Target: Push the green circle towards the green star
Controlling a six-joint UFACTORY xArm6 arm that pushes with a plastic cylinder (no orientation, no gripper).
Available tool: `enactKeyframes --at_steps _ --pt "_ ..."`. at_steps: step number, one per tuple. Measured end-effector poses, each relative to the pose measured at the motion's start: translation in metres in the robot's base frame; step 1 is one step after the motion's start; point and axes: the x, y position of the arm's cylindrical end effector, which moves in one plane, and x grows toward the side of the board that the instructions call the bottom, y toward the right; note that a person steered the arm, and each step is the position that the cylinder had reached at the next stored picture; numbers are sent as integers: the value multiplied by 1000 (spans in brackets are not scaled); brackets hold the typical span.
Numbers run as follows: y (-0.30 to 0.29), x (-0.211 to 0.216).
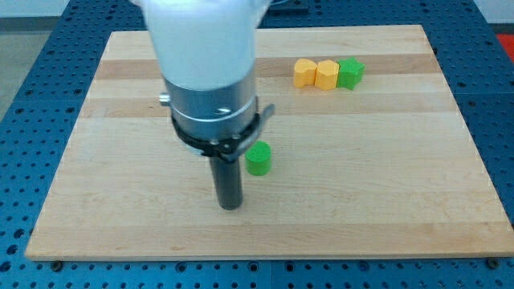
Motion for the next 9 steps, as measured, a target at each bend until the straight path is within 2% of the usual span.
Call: enactKeyframes --at_steps 2,5,9 --pt "-5 -34" --pt "70 -54" --pt "108 -113"
